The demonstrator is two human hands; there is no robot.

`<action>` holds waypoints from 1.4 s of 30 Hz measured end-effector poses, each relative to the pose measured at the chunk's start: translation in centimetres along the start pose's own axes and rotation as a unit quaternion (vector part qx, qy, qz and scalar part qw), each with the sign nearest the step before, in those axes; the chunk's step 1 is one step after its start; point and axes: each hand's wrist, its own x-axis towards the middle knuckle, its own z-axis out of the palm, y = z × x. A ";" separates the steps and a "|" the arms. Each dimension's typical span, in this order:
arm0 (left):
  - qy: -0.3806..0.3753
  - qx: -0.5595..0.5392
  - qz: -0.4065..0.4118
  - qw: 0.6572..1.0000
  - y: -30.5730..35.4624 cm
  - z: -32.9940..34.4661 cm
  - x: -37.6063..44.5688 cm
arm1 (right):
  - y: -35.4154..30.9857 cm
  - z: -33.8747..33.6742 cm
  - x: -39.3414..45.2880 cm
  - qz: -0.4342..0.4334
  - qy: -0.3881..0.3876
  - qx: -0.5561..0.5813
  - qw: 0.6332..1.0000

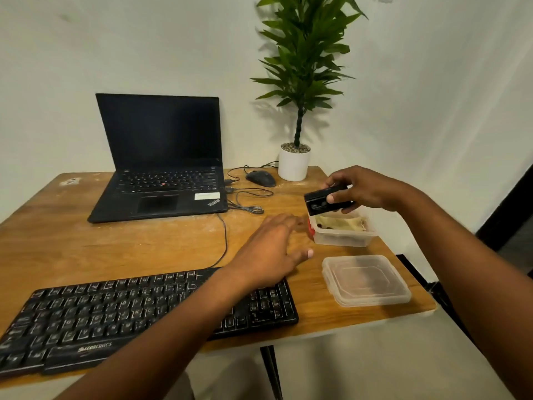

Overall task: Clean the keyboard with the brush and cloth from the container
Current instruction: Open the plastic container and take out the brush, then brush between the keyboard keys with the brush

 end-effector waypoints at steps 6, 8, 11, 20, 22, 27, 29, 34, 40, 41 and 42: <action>0.114 -0.023 -0.058 0.992 -2.2 -4.6 -1.8 | -6.6 3.0 0.0 -0.071 -0.041 -0.012 0.997; 0.135 -0.032 -0.073 0.988 -3.2 -6.1 -2.4 | -8.6 4.6 0.2 -0.090 -0.054 -0.021 0.994; 0.116 -0.066 -0.095 0.986 -4.5 -8.3 -3.7 | -11.2 6.9 0.3 -0.118 -0.071 -0.015 0.990; 0.102 -0.192 -0.139 0.966 -8.6 -10.5 -9.0 | -15.5 13.1 1.2 -0.154 -0.059 0.085 0.983; 0.114 -0.208 -0.151 0.960 -9.2 -10.6 -9.8 | -15.8 14.9 1.3 -0.148 -0.037 0.155 0.976; 0.127 -0.226 -0.168 0.951 -10.9 -11.0 -11.2 | -15.5 19.3 1.5 -0.114 -0.043 0.295 0.948; 0.125 -0.234 -0.177 0.948 -11.4 -11.3 -11.8 | -15.5 20.7 1.3 -0.104 -0.066 0.318 0.940; 0.144 -0.254 -0.203 0.934 -12.6 -11.9 -13.1 | -16.5 23.2 1.6 -0.105 -0.063 0.336 0.934; 0.191 -0.296 -0.225 0.909 -13.4 -12.5 -14.0 | -17.5 25.1 2.4 -0.106 -0.024 0.328 0.938; 0.196 -0.299 -0.227 0.906 -13.4 -12.6 -14.0 | -17.6 25.3 2.5 -0.105 -0.018 0.331 0.938; 0.202 -0.302 -0.228 0.903 -13.3 -12.7 -14.0 | -17.7 25.6 2.6 -0.104 -0.014 0.336 0.936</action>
